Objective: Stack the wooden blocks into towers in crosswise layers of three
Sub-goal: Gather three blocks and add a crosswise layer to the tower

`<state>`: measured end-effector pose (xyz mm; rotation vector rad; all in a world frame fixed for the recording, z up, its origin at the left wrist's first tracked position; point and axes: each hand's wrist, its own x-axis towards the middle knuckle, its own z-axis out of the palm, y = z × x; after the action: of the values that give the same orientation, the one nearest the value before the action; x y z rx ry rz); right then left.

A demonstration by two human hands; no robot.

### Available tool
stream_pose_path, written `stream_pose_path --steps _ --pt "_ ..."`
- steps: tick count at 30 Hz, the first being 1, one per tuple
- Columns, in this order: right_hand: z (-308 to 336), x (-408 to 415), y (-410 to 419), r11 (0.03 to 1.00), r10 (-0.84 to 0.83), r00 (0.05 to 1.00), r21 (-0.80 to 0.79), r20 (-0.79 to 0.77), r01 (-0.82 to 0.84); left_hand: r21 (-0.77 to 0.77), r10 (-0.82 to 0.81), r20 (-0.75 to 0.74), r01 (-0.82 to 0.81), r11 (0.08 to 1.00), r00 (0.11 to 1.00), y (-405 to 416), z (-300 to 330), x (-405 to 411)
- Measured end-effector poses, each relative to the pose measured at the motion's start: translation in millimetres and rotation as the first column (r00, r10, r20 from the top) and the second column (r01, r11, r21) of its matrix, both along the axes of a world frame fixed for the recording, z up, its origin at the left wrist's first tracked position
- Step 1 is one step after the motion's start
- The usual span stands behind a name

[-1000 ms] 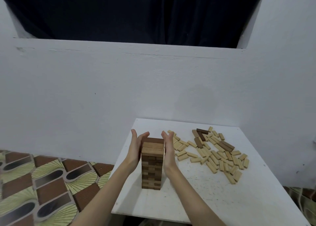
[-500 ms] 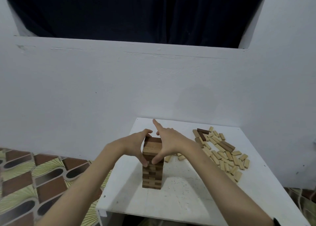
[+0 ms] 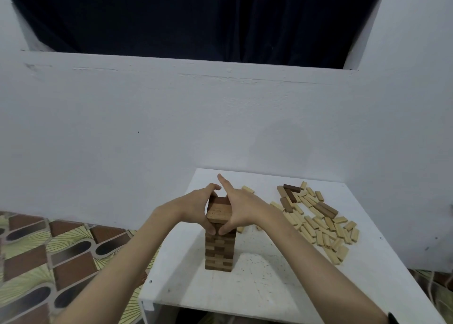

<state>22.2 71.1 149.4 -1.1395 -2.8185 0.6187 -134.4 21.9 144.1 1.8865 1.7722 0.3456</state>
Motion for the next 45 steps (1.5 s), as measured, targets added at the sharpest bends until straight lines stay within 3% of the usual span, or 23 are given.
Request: stream_pose_path --steps 11,18,24,33,39,45 --pt "26 32 10 0.999 -0.044 0.999 -0.005 0.022 0.044 0.027 0.008 0.022 -0.009 1.000 1.000 4 17 8" --pt "36 110 26 0.984 -0.174 0.985 -0.048 0.010 0.174 0.345 0.040 0.098 -0.072 0.936 0.994 15 22 58" --pt "16 166 40 0.942 -0.335 0.924 -0.069 -0.182 0.328 0.518 -0.010 0.230 -0.114 0.848 0.973 27 15 123" --pt "-48 223 69 0.874 -0.486 0.839 -0.157 -0.243 0.461 0.436 -0.064 0.205 -0.032 0.900 0.977 66 -53 186" --pt "-87 249 101 0.833 -0.547 0.809 -0.237 -0.217 0.499 0.355 -0.009 0.155 -0.047 0.934 0.988 108 -87 197" --pt "-104 258 148 0.795 -0.606 0.742 -0.195 -0.288 0.574 0.343 0.076 0.108 -0.109 0.933 0.991 171 -107 209"
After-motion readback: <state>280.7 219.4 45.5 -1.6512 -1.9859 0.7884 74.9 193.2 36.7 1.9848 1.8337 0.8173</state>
